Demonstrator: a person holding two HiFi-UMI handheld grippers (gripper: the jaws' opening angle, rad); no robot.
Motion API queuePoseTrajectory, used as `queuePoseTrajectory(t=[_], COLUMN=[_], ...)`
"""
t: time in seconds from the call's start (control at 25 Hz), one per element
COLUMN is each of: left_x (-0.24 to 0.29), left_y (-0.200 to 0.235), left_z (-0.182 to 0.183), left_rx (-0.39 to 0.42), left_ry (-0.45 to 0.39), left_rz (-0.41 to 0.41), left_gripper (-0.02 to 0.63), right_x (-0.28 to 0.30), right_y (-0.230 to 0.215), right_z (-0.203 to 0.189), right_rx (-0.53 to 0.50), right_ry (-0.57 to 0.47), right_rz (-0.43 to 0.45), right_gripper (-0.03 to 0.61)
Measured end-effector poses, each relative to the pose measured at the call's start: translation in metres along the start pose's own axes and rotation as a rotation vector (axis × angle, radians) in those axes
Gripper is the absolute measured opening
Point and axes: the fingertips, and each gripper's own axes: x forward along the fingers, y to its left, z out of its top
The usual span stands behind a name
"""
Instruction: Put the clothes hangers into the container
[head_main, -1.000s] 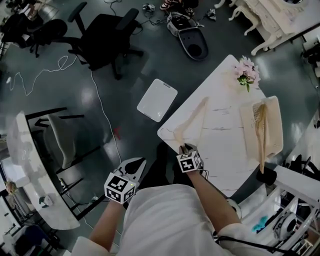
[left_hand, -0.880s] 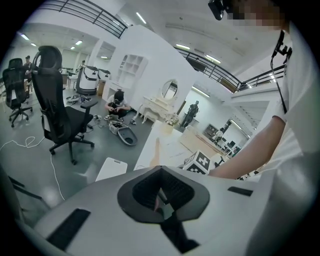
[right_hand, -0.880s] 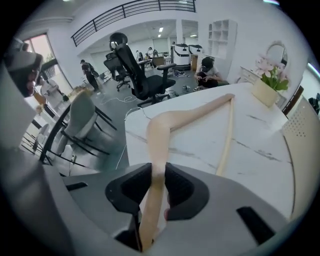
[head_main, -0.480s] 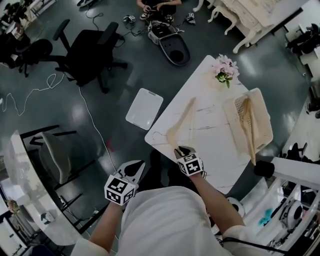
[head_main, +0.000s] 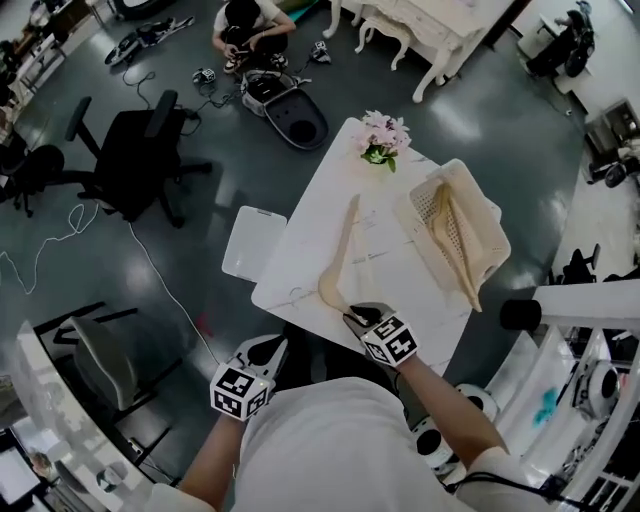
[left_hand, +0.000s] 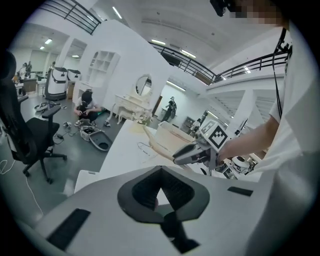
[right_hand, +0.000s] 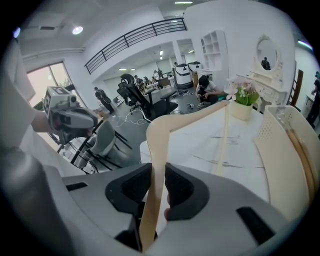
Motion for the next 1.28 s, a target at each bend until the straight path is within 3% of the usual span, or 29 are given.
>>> queuePoseTrajectory(t=[0.36, 0.68, 0.96, 1.28], left_x=[0.053, 0.074, 0.081, 0.086], left_y=[-0.048, -0.073, -0.081, -0.08], left_z=[0.027, 0.042, 0.042, 0.044], left_rx=[0.084, 0.127, 0.128, 0.105], left_ry=[0.022, 0.03, 0.05, 0.05], left_rz=[-0.102, -0.114, -0.083, -0.031], left_gripper=[0.008, 0.008, 0.008, 0.008], right_x=[-0.11, -0.189, -0.208, -0.194], right_y=[-0.025, -0.081, -0.155, -0.236], right_z=[0.01, 0.005, -0.007, -0.031], right_rx=[0.032, 0.07, 0.159, 0.261], right_ry=[-0.068, -0.046, -0.025, 0.073], right_rz=[0.055, 0.072, 0.071, 0.095], right_gripper=[0.094, 0.094, 0.094, 0.094])
